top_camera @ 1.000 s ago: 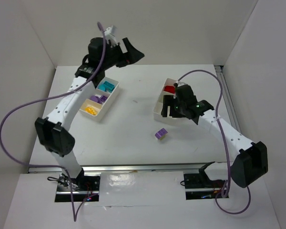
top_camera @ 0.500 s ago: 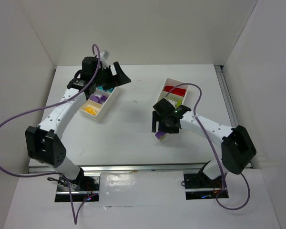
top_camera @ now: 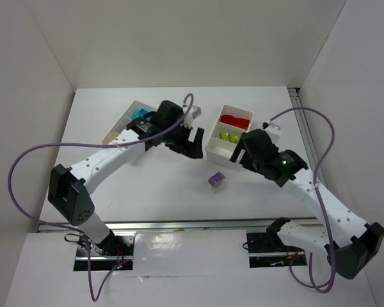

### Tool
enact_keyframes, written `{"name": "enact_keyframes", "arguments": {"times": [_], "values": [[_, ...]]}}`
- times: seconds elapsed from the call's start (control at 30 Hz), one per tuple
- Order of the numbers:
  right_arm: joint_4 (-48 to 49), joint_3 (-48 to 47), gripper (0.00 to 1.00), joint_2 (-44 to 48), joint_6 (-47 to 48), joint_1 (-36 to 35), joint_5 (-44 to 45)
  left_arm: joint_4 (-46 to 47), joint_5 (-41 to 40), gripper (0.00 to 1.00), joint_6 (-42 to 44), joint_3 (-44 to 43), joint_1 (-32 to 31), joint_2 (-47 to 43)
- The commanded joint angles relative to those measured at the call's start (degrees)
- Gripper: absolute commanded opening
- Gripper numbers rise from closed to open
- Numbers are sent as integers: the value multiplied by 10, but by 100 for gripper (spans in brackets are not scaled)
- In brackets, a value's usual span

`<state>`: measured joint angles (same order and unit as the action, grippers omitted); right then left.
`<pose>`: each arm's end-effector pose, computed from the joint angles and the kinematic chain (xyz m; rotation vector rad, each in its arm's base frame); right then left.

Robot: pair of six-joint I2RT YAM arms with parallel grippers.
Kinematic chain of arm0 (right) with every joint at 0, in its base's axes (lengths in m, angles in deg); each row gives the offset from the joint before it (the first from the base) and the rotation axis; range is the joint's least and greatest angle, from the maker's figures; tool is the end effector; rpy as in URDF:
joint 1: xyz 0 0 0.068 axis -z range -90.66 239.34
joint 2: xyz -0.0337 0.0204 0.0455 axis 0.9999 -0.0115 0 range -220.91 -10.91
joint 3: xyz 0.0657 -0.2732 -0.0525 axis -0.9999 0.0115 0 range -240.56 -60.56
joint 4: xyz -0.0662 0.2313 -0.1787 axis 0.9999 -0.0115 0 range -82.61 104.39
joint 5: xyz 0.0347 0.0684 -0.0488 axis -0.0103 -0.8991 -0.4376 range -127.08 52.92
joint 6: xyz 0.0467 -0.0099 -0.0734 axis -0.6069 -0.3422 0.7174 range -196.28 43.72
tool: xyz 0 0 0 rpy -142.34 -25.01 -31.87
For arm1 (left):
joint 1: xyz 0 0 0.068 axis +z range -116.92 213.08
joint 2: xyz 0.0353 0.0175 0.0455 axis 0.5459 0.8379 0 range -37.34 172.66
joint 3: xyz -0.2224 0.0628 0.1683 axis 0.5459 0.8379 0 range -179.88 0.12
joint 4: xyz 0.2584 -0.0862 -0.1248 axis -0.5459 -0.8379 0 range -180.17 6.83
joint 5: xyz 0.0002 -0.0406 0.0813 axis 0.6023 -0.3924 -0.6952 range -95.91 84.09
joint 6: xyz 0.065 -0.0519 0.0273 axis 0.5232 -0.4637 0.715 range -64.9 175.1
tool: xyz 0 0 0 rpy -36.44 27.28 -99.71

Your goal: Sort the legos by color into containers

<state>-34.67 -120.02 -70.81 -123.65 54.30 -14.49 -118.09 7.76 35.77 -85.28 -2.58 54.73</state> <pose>0.2311 0.1256 0.3005 0.4251 2.3212 0.2183 0.3404 -0.2668 0.3181 0.4670 2.3481 -0.7503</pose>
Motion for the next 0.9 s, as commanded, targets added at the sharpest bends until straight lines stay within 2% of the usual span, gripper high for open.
{"name": "enact_keyframes", "arguments": {"times": [0.0,0.07,0.13,0.27,0.4,0.5,0.63,0.87], "values": [[-86,0,88,32,-66,37,72,-32,-28,100,47,2,-55,5],[-96,0,88,50,-80,56,83,-38,-44,100,53,-6,-105,22],[-97,6,88,58,-80,61,83,-45,-95,100,53,-27,-149,56],[-97,6,88,64,-85,82,83,-59,-157,100,71,-75,-201,123],[-83,11,88,69,-64,116,64,-59,-163,100,76,-107,-214,179],[-73,11,88,69,-39,147,45,-59,-178,96,76,-120,-220,207],[-50,16,88,69,3,199,6,-59,-192,94,76,-130,-220,220],[-23,34,88,69,55,277,-54,-41,-180,81,76,-136,-220,239]]}}
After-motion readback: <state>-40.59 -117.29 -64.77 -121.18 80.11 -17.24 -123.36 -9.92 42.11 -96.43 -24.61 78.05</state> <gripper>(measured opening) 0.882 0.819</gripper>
